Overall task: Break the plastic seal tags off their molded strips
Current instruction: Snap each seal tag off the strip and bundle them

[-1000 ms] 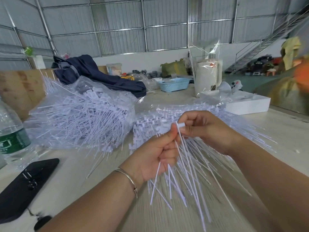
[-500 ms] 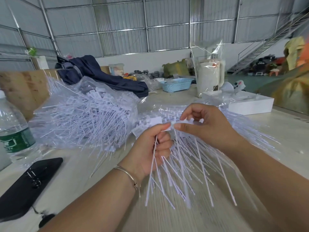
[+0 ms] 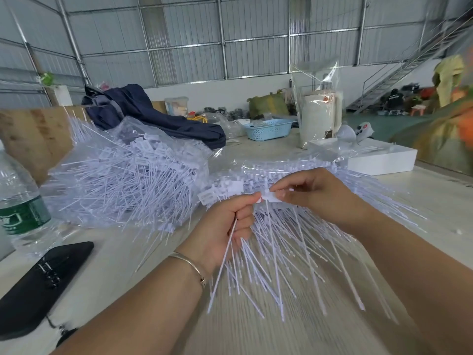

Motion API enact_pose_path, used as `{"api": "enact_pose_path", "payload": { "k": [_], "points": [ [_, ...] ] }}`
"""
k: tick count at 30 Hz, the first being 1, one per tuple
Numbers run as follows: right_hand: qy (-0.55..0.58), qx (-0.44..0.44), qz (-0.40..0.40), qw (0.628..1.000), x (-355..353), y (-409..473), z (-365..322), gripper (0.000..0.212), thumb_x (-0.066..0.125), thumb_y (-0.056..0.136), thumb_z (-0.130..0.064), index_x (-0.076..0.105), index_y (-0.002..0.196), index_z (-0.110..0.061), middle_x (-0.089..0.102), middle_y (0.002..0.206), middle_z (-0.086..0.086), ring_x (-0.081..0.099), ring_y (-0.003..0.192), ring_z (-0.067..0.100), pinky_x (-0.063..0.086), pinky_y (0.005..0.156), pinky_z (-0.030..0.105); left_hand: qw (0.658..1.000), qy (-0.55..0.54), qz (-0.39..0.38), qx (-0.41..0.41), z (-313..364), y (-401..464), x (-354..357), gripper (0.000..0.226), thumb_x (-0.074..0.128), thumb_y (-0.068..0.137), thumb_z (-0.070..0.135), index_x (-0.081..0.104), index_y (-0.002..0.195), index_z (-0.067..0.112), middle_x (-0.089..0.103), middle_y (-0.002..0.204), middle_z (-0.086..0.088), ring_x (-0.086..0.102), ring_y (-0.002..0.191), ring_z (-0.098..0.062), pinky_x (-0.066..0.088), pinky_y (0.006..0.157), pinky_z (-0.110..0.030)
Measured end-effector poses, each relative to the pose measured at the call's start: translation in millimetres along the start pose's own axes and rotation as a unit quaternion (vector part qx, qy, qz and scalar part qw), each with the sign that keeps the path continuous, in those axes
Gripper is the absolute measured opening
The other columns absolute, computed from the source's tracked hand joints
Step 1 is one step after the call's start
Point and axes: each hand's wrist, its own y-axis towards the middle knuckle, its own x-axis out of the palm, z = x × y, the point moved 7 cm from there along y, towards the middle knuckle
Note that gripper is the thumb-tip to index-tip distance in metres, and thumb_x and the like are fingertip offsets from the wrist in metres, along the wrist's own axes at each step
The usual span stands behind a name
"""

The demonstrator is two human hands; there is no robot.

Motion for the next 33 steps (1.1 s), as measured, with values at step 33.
{"api": "enact_pose_path", "payload": {
  "k": [33],
  "points": [
    [-0.05,-0.007,-0.015,0.999,0,-5,-6,0.036,0.07,0.073,-0.046,0.07,0.079,-0.01,0.057,0.07,0.018,0.048,0.063,0.019,0.037,0.066,0.029,0.998,-0.022,0.02,0.055,10,-5,-4,0.022,0.073,0.072,0.019,0.051,0.072,0.019,0.019,0.057,0.007,0.017,0.037,-0.003,0.014,0.03,-0.014]
  ]
}}
